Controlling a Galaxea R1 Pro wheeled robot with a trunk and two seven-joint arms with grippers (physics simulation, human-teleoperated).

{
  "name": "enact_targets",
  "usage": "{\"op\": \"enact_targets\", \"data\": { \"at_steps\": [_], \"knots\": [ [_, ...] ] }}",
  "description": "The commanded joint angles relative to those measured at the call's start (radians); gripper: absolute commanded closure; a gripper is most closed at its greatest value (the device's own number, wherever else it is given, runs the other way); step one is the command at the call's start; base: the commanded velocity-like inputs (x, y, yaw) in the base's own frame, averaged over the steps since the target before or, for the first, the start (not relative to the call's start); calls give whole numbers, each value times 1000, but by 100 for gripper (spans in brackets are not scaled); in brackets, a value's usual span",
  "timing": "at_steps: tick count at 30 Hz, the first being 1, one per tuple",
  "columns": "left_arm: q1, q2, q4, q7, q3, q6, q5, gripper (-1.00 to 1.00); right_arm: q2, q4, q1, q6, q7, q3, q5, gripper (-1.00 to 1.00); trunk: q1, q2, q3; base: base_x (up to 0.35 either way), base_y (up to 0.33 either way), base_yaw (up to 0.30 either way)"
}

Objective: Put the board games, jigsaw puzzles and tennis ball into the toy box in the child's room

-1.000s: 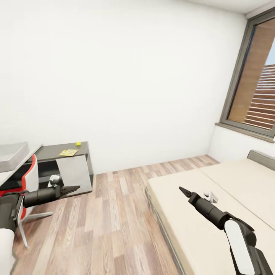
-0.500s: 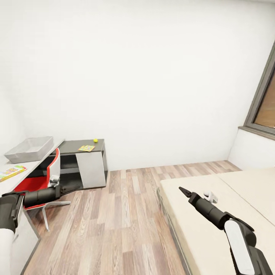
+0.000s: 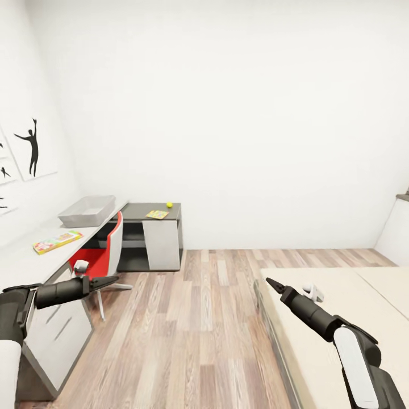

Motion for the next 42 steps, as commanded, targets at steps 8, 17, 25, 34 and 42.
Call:
{"op": "enact_targets", "data": {
  "at_steps": [8,17,25,34,42],
  "knots": [
    [-1,0,0,-8,3,11,-11,-100,0,0,0,6,7,-1,3,-100,0,-1,0,-74,0,240],
    [-1,0,0,-8,3,11,-11,-100,0,1,0,7,7,-2,2,-100,0,-1,0,-25,0,28],
    [-1,0,0,-8,3,11,-11,-100,0,1,0,7,12,-1,1,-100,0,-1,0,-1,0,1],
    [-1,0,0,-8,3,11,-11,-100,0,0,0,7,15,-1,1,-100,0,-1,5,0,0,-118],
    [-1,0,0,-8,3,11,-11,-100,0,1,0,7,14,0,1,-100,0,-1,8,-30,0,-117]
  ]
}}
